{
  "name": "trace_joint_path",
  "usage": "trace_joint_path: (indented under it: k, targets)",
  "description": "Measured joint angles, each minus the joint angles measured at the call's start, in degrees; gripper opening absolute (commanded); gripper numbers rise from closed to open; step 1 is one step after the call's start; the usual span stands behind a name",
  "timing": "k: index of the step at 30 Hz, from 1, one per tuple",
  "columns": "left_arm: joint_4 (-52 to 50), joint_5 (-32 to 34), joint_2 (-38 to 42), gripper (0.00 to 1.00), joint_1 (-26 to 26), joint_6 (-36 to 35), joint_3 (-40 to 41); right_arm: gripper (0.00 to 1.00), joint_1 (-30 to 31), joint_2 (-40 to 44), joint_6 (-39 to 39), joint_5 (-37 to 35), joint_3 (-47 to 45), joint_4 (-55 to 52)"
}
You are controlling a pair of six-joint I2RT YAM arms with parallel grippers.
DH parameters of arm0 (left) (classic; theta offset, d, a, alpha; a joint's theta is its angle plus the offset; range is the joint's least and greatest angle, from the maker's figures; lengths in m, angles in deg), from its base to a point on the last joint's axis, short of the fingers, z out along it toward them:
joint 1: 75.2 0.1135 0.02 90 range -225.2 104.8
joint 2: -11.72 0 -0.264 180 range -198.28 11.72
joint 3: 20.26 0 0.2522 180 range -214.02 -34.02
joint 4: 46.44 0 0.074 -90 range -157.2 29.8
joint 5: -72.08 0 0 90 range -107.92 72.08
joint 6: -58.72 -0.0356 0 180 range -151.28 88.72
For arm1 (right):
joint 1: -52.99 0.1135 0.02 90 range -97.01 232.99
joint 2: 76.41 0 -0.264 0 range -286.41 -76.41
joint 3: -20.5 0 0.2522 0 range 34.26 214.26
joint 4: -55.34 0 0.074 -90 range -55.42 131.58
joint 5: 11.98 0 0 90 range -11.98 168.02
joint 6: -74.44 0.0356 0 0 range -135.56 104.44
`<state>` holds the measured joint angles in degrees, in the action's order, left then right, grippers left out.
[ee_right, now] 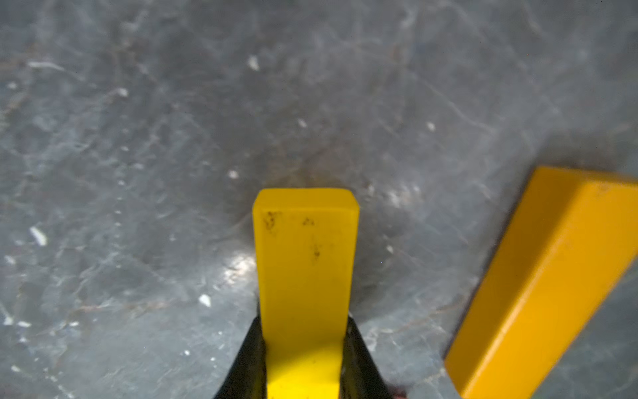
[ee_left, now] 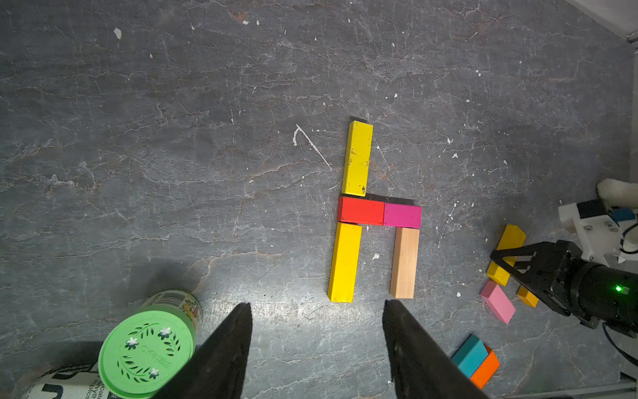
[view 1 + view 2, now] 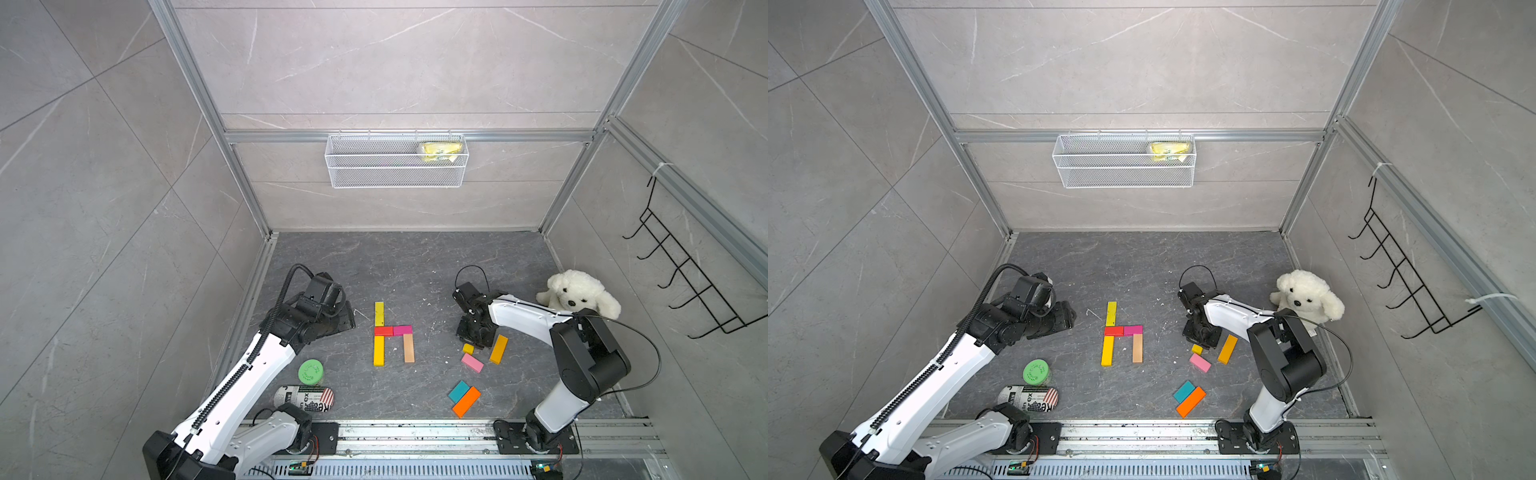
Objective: Assemble the letter h with building blocks
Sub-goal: Pick up the building block from the center of the board, then place the building block at the center of the board.
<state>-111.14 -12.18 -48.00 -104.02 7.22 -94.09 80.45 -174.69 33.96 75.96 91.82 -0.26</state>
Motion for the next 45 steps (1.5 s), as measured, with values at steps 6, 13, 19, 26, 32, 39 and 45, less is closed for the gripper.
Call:
trace_joint_path:
  k: [6, 13, 19, 26, 32, 39, 45]
  targets:
    - [0.2, 0.07, 0.02, 0.65, 0.26, 0.0, 0.13, 0.09, 5.29, -2.14, -9.31, 0.24, 8.26, -0.9]
    - [1.2, -0.33, -0.39, 0.64, 0.26, 0.26, 0.9, 0.1, 9.79, -7.15, -13.99, -0.76, 18.49, -2.03]
    - [1.55, -0.42, -0.76, 0.64, 0.26, 0.31, 1.14, 0.12, 12.44, -13.29, -15.91, -3.65, 21.22, -3.54]
    - [1.77, -1.36, -1.46, 0.63, 0.37, 0.59, 1.75, 0.13, 12.44, -14.67, -16.33, -5.62, 21.92, -5.38]
    - [2.12, -1.44, -2.21, 0.63, 0.37, 0.74, 1.75, 0.14, 12.35, -16.41, -14.62, -5.81, 23.08, -6.03]
    - [2.54, -1.46, -2.62, 0.63, 0.37, 0.74, 1.75, 0.22, 12.26, -17.79, -13.09, -5.4, 24.96, -5.99]
    - [3.04, -1.7, -3.15, 0.63, 0.37, 0.74, 1.99, 0.55, 12.15, -18.1, -12.33, -5.11, 24.96, -6.16]
